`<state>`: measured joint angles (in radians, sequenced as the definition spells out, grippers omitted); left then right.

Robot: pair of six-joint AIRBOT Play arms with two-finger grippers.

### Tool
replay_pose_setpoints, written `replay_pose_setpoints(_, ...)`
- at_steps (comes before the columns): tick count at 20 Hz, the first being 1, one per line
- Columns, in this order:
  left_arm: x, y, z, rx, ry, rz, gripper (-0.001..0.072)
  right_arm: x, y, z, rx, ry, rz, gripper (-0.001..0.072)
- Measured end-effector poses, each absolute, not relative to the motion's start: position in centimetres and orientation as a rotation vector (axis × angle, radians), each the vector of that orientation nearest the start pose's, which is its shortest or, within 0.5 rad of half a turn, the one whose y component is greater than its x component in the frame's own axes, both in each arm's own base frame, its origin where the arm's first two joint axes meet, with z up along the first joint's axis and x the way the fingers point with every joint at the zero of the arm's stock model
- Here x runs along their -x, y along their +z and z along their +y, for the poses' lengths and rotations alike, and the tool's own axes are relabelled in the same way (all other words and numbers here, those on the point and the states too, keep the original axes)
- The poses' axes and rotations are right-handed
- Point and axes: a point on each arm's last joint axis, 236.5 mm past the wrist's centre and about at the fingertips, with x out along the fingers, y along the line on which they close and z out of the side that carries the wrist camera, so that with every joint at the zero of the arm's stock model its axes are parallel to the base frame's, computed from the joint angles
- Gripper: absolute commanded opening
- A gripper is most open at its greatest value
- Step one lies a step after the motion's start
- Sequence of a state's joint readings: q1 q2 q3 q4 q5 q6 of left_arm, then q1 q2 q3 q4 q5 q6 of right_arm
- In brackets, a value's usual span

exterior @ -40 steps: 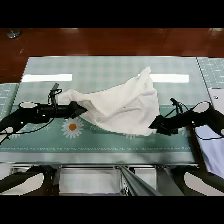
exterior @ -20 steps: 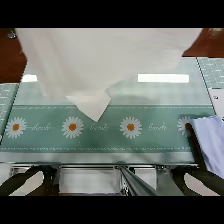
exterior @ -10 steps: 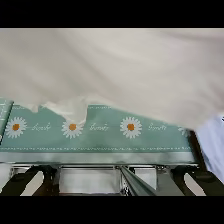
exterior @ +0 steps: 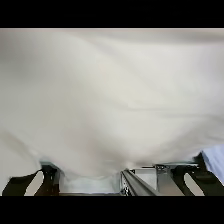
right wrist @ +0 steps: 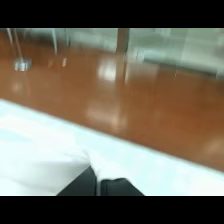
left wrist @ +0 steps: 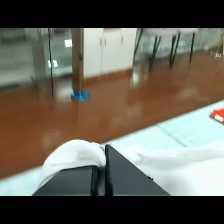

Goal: Fold the shirts.

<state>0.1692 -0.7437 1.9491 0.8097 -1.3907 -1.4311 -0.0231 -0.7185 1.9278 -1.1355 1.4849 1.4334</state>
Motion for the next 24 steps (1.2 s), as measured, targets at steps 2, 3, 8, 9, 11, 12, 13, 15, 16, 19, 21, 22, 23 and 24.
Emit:
replay_pose_setpoints(2,-21.9,45.6,-12.4,0.148,-0.565,0.239,0.0023,-20.9,42.5,9.5,0.012,0.423,0.336,0.0022)
replay_pose_setpoints(3,-23.9,43.3,-12.2,0.186,-0.562,0.305,0.0024,-22.2,40.5,9.4,-0.003,0.422,0.393,0.0022)
replay_pose_setpoints(8,-33.7,34.3,-12.5,0.34,-0.566,0.488,0.0023,-30.2,31.3,7.2,-0.055,0.327,0.619,0.0021)
replay_pose_setpoints(9,-35.6,32.9,-13.0,0.362,-0.567,0.508,0.0023,-32.1,29.7,6.6,-0.061,0.3,0.652,0.0021)
replay_pose_setpoints(11,-39.4,30.5,-14.3,0.402,-0.568,0.525,0.0024,-36.1,26.9,5.3,-0.079,0.238,0.698,0.0021)
replay_pose_setpoints(12,-41.1,29.4,-15.0,0.421,-0.563,0.529,0.0024,-38.3,25.3,4.5,-0.098,0.204,0.723,0.0021)
replay_pose_setpoints(13,-43.0,28.3,-15.6,0.441,-0.553,0.525,0.0024,-40.2,23.9,3.8,-0.122,0.179,0.747,0.0021)
replay_pose_setpoints(15,-46.2,26.3,-16.3,0.482,-0.521,0.515,0.0024,-44.2,20.5,2.7,-0.192,0.146,0.804,0.0022)
replay_pose_setpoints(16,-47.6,24.8,-16.6,0.496,-0.506,0.528,0.0024,-45.7,18.7,2.3,-0.23,0.137,0.838,0.0022)
replay_pose_setpoints(19,-50.9,19.9,-17.1,0.531,-0.459,0.588,0.0024,-50.2,13.1,2.2,-0.356,0.148,0.92,0.0022)
replay_pose_setpoints(21,-52.3,16.1,-17.5,0.545,-0.438,0.654,0.0025,-52.5,10.0,2.6,-0.435,0.158,0.95,0.0022)
replay_pose_setpoints(22,-52.7,14.4,-17.7,0.557,-0.432,0.684,0.0025,-53.4,8.5,2.9,-0.474,0.166,0.966,0.0022)
replay_pose_setpoints(23,-53.1,12.9,-18.0,0.57,-0.429,0.715,0.0026,-54.3,7.3,3.2,-0.514,0.173,0.977,0.0022)
replay_pose_setpoints(24,-53.2,11.6,-18.3,0.593,-0.428,0.745,0.0057,-55.0,6.0,3.7,-0.559,0.185,0.989,0.0037)
